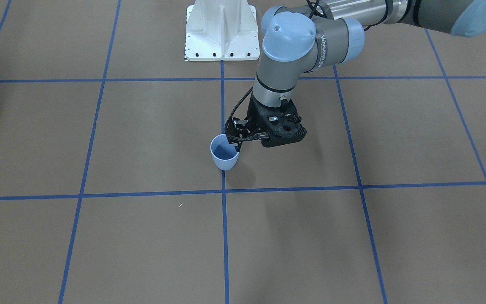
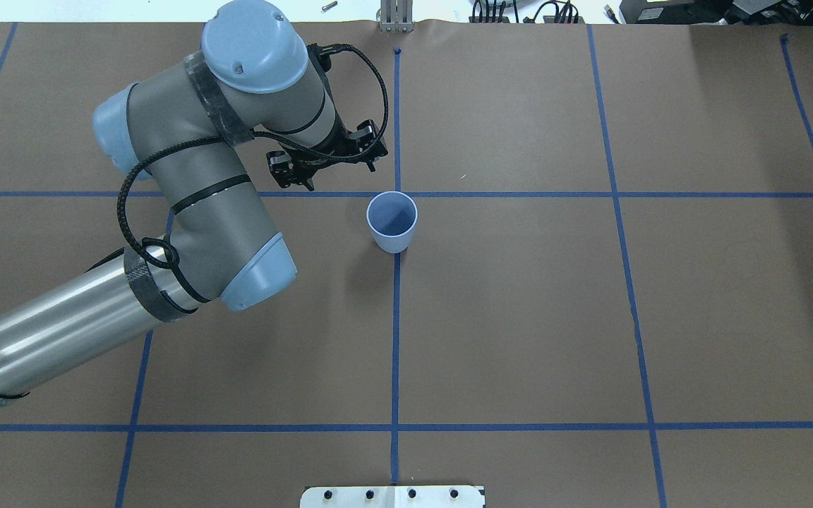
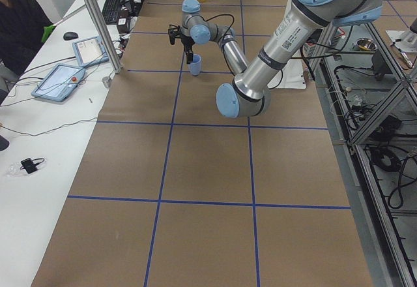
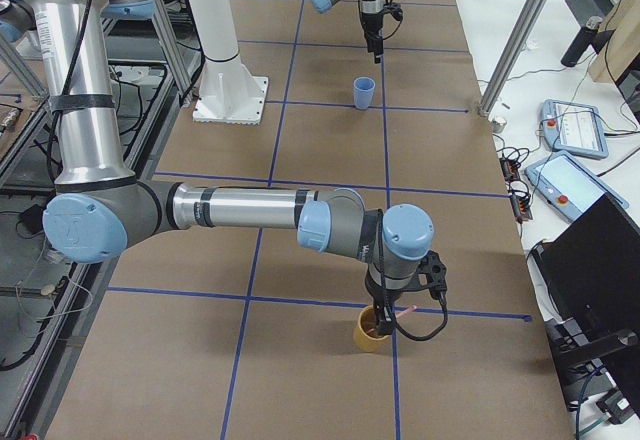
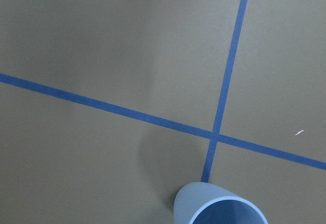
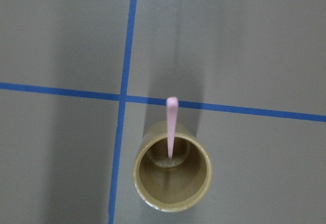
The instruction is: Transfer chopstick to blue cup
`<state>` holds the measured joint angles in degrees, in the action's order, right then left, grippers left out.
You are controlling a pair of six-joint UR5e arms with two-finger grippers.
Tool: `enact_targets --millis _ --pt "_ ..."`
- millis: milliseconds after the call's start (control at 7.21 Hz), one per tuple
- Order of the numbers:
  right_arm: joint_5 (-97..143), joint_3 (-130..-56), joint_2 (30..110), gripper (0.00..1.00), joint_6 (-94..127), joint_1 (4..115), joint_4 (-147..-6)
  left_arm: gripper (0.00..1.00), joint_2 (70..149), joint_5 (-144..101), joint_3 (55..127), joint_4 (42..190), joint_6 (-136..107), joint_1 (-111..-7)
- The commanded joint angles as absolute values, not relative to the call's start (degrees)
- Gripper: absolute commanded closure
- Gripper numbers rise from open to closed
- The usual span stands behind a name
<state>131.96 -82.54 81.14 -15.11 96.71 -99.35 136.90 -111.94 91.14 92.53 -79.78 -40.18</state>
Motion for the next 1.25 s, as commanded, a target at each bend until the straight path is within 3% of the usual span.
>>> enact_targets --millis 0,971,1109 --pt "132.19 -74.20 75.43 0.00 -12.84 96.94 -98.62 0.01 136.58 -112.06 91.58 92.46 -79.45 -41.30" --pt "133.68 -70.67 74.54 0.02 -5.10 91.85 -91.93 0.01 133.59 -112.06 93.96 92.46 -78.13 -41.92" --pt "133.68 -69.97 74.18 0.11 -5.10 91.58 -91.93 0.01 133.59 -112.06 93.96 92.46 -78.22 -41.92"
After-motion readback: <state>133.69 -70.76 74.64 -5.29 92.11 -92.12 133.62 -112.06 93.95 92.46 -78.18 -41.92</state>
